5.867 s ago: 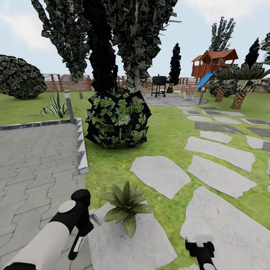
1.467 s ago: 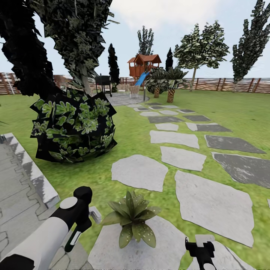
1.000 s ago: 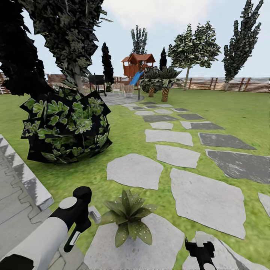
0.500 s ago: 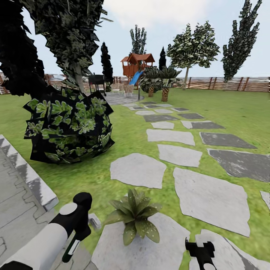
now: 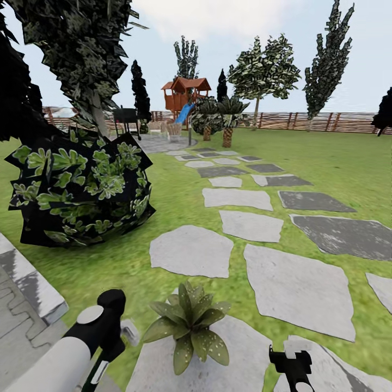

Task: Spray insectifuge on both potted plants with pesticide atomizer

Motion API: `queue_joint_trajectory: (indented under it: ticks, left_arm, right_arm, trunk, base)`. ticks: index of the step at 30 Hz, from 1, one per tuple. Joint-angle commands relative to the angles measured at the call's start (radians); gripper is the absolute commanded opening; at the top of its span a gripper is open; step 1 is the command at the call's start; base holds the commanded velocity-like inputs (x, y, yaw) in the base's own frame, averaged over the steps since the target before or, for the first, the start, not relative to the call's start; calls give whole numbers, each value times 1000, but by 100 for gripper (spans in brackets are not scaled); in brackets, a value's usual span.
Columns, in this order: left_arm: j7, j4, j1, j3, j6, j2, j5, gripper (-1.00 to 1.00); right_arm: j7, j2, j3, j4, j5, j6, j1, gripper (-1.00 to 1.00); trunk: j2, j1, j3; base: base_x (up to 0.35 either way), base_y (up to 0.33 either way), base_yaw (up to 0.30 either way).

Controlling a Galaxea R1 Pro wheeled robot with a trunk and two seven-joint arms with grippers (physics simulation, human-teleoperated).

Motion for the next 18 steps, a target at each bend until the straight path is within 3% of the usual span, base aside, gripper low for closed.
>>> queue_joint_trajectory:
  ticks: [1,7,10,13,15,18]
  left_arm:
    - [6,-2,10,7,8,0,-5,-100]
    - [50,-8,34,35,4,-6,75,-100]
    - [51,-9,35,43,0,-1,89,-100]
    - [51,-8,35,93,-108,-1,125,-100]
    - [52,-8,35,123,-146,-4,136,-100]
    - [51,-8,34,134,-161,-14,140,-100]
  right_arm:
    - [-2,1,-7,1,10,-4,-1,100]
    - [-2,1,-7,2,11,-4,-1,100]
    - [-2,1,-7,2,12,-4,-1,100]
    - [-2,1,-7,3,12,-4,-1,100]
    - [-2,1,-6,3,12,-4,-1,100]
    - [-2,1,-5,3,12,-4,-1,100]
  trunk:
    - [0,0,-1]
    - [0,0,-1]
    - [0,0,-1]
    - [0,0,-1]
    - [0,0,-1]
    - [0,0,-1]
  base:
    - [0,0,-1]
    - [0,0,0]
    - [0,0,0]
    - [0,0,0]
    - [0,0,0]
    - [0,0,0]
